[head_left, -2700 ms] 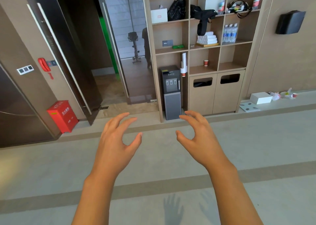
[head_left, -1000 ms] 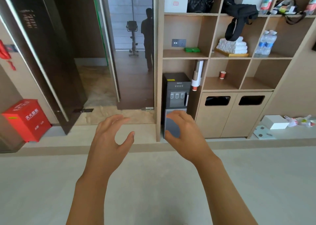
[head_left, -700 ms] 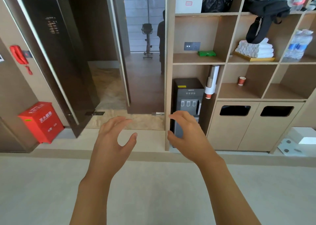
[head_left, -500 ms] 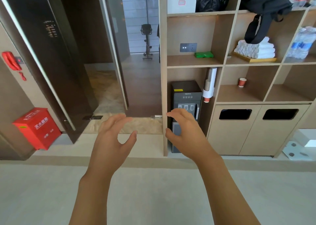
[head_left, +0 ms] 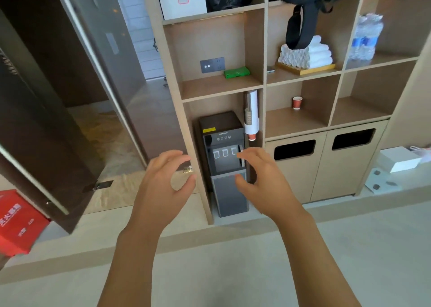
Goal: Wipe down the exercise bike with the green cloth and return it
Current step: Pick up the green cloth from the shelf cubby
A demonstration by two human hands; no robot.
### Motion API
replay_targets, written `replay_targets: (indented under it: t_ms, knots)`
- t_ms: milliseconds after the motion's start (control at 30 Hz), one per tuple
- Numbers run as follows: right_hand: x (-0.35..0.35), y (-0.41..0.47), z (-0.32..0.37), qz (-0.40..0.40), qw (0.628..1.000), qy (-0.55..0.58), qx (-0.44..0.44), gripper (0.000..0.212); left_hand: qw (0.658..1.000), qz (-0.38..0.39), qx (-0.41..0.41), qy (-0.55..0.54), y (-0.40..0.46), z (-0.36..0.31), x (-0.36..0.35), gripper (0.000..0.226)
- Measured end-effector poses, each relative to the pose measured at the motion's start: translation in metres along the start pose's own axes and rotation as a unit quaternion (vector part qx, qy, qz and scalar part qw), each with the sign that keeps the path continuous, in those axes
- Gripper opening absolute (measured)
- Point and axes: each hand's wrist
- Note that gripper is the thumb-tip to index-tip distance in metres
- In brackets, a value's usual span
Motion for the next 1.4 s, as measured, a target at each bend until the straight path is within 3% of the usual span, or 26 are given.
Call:
replay_targets:
  t_ms: [333,767,1400]
  knots:
    - [0.001,0.084,-0.077,-0.048,0.996,-0.068,-0.033,0.046,0.995,0.012,-0.056,-0.085,0.111,0.018,-0.087,0.037]
    - [-0.029,0.272,-0.135,-0.036,0.991,-0.113,-0.059,0.044,0.992,0.034,-0.033,-0.121,0.298,0.086,-0.168,0.038]
    - [-0.084,0.451,-0.202,0.000,0.994,-0.105,-0.013,0.045,0.993,-0.004,0.004,-0.120,0.426,0.175,-0.235,0.038]
Point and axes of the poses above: each hand's wrist, its own y-axis towards the middle knuckle, its own x-axis out of the back of the hand, z = x × y, and after that the axes turned 1 degree about -z, right-handed
